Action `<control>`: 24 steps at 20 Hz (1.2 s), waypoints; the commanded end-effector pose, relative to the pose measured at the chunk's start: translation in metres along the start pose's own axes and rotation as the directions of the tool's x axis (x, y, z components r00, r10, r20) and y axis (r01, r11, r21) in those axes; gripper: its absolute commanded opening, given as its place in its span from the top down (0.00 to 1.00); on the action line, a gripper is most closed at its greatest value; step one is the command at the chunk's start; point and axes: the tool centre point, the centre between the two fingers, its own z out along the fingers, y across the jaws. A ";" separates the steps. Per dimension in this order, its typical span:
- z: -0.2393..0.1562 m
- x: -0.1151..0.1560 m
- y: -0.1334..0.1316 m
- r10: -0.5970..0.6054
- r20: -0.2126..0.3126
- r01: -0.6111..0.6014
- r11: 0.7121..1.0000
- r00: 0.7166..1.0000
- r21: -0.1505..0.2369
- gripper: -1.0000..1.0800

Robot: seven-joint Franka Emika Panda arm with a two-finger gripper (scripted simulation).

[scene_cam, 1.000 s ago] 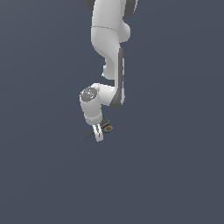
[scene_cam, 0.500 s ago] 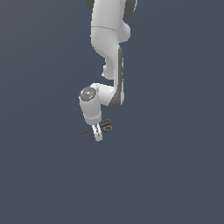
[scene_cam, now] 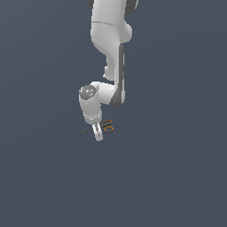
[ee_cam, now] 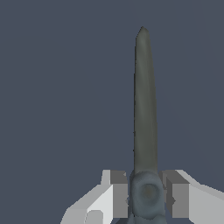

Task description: Pick up the object and move it to a goal position.

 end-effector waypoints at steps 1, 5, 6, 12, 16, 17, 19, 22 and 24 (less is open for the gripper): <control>-0.010 0.003 0.004 0.000 -0.001 0.000 1.000 1.000 0.001 1.00; -0.032 0.010 0.015 0.001 0.001 -0.001 1.000 1.000 0.002 1.00; -0.039 0.011 0.018 0.001 0.001 -0.001 1.000 1.000 0.002 1.00; -0.090 0.027 0.042 0.001 0.002 -0.001 1.000 1.000 0.002 1.00; -0.130 0.039 0.061 0.001 0.002 -0.001 1.000 1.000 0.002 1.00; -0.140 0.042 0.065 0.001 0.002 -0.001 1.000 1.000 0.002 1.00; -0.159 0.048 0.074 0.001 0.002 -0.001 1.000 1.000 0.002 1.00; -0.186 0.057 0.086 0.001 0.001 -0.001 1.000 1.000 0.001 1.00; -0.203 0.062 0.093 0.001 0.000 -0.001 1.000 1.000 0.001 1.00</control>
